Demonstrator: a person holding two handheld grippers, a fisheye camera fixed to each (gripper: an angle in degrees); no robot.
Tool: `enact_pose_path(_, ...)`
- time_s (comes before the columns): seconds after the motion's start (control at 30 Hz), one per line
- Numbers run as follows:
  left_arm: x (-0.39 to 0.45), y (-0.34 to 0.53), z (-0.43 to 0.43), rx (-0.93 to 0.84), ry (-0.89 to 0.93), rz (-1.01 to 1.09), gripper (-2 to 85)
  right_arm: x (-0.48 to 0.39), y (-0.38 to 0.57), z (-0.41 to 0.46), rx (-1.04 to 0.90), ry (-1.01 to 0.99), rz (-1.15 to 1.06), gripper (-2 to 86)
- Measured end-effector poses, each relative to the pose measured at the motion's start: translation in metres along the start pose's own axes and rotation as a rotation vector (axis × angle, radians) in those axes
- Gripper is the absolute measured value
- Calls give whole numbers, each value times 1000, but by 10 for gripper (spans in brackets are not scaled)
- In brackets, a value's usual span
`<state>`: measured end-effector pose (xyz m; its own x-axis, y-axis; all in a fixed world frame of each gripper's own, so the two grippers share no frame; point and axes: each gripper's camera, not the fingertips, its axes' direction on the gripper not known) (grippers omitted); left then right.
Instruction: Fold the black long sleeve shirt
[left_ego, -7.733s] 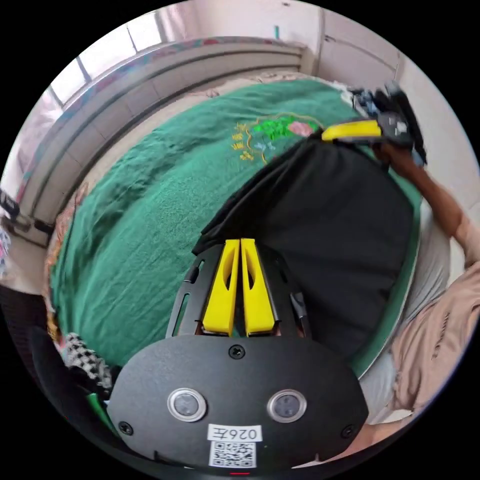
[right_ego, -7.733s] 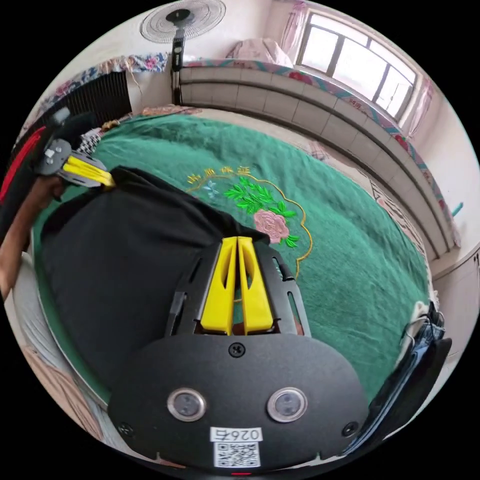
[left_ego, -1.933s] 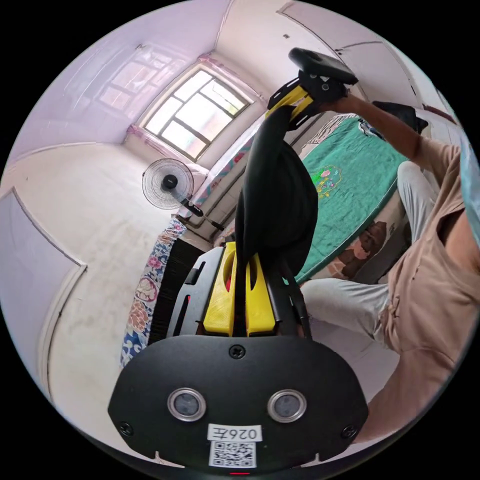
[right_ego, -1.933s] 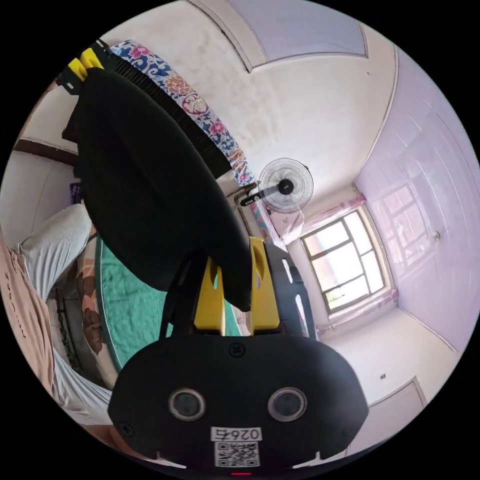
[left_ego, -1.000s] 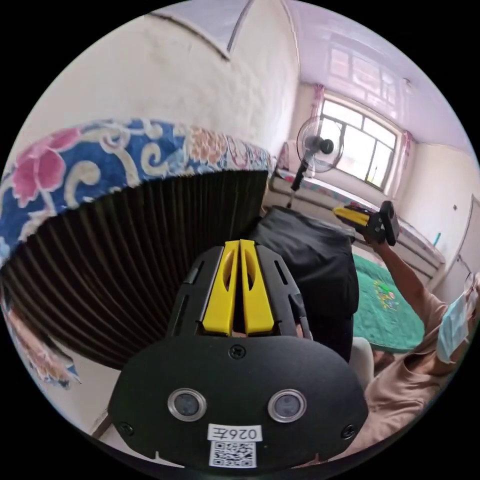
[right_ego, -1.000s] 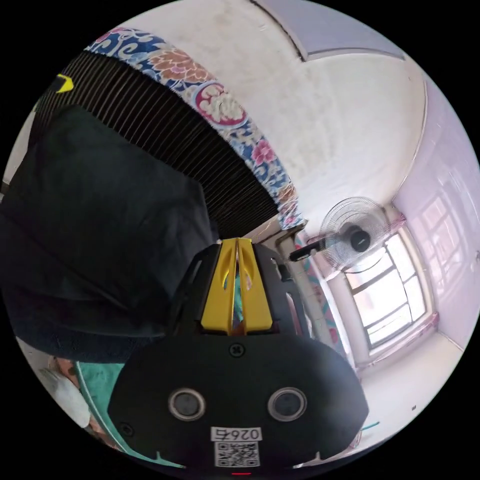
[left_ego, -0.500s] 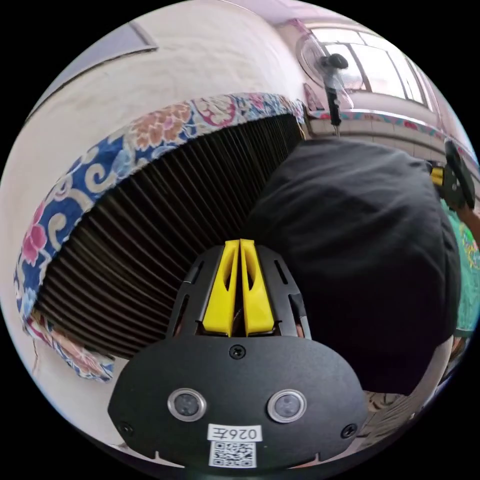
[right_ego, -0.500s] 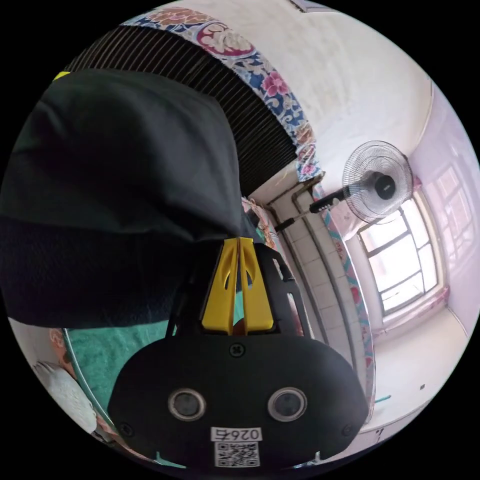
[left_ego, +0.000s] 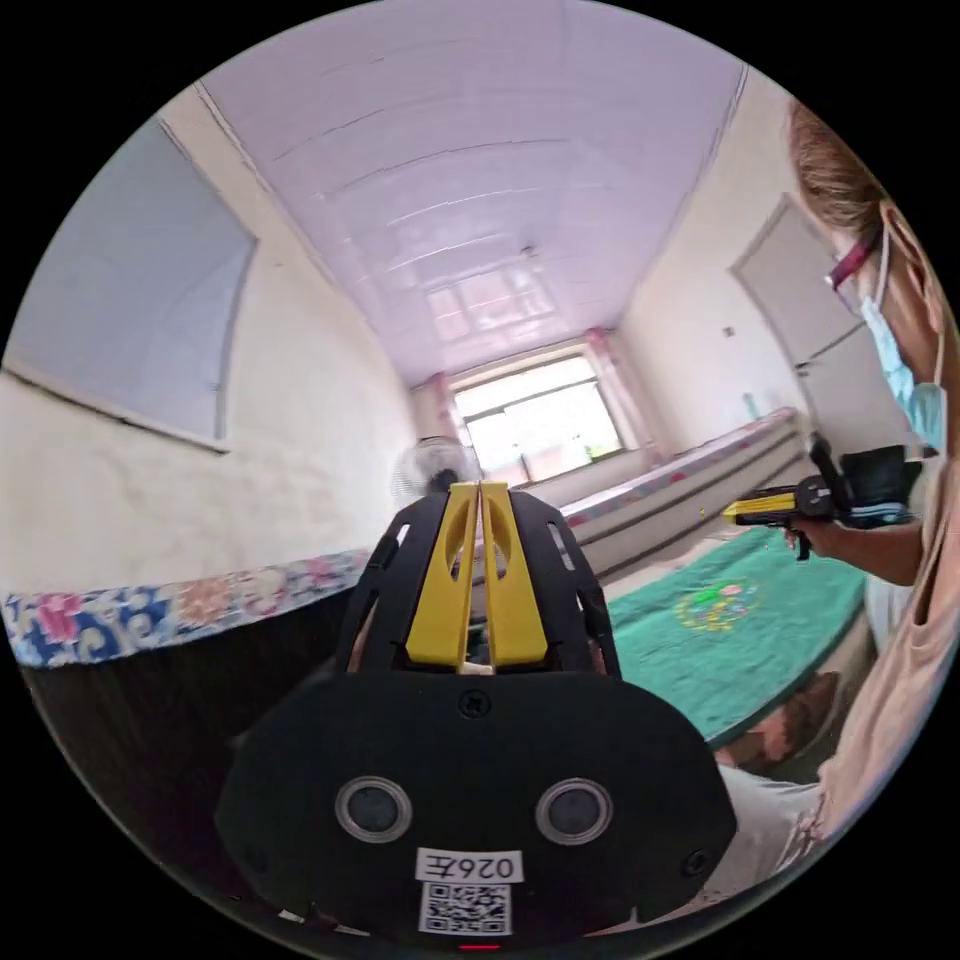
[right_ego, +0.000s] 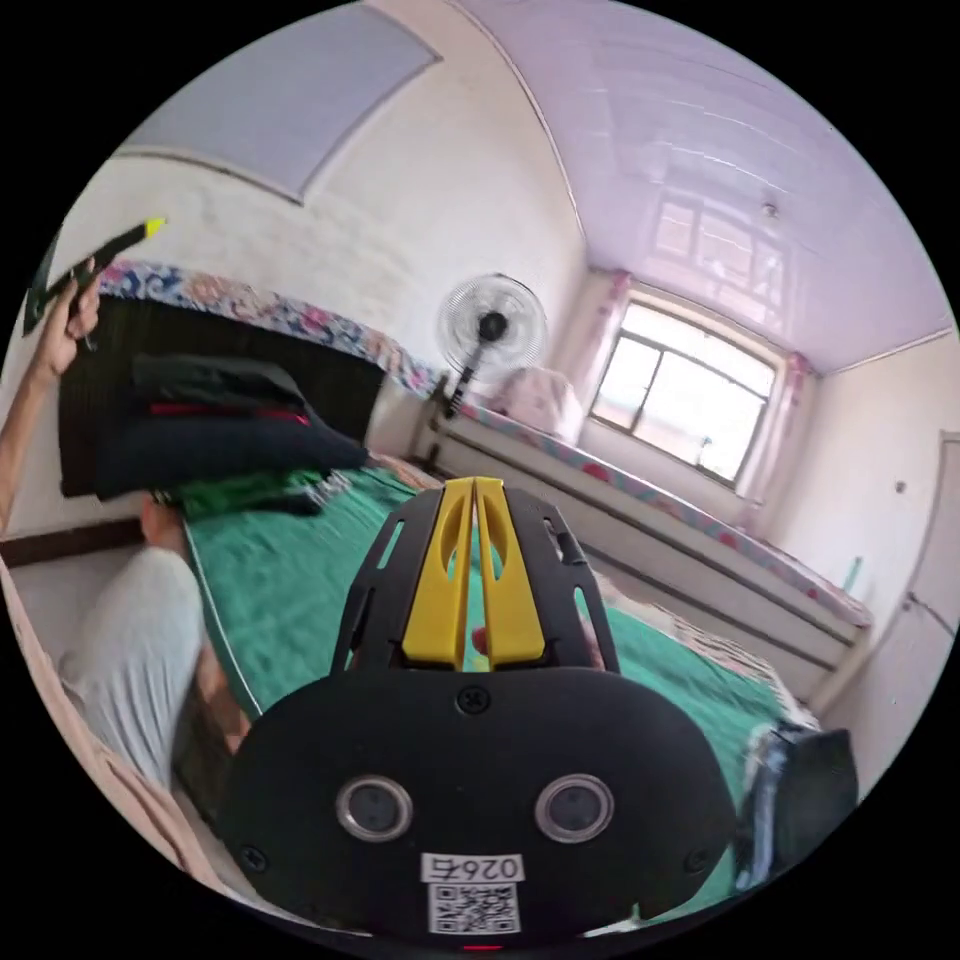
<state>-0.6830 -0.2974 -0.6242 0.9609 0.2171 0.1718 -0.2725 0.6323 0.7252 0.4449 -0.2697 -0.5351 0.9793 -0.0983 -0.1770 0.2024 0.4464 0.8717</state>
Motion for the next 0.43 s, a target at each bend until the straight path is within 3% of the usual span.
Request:
enact_pose_path(0.07, 71, -14, 57, 9, 285, 15, -10, 28, 74, -68, -53, 194, -30, -12)
enact_pose_path(0.2, 204, -29, 164, -38, 637, 1, -10, 79, 178, -164, -172, 489, 48, -11)
enact_pose_path(0.37, 450, -46, 314, -190, 1184, -16, -8, 174, 328, -297, -306, 743, 358, -9)
enact_pose_path(0.43, 537, -51, 352, -239, 1302, -13, -6, 206, 378, -337, -334, 819, 486, -6)
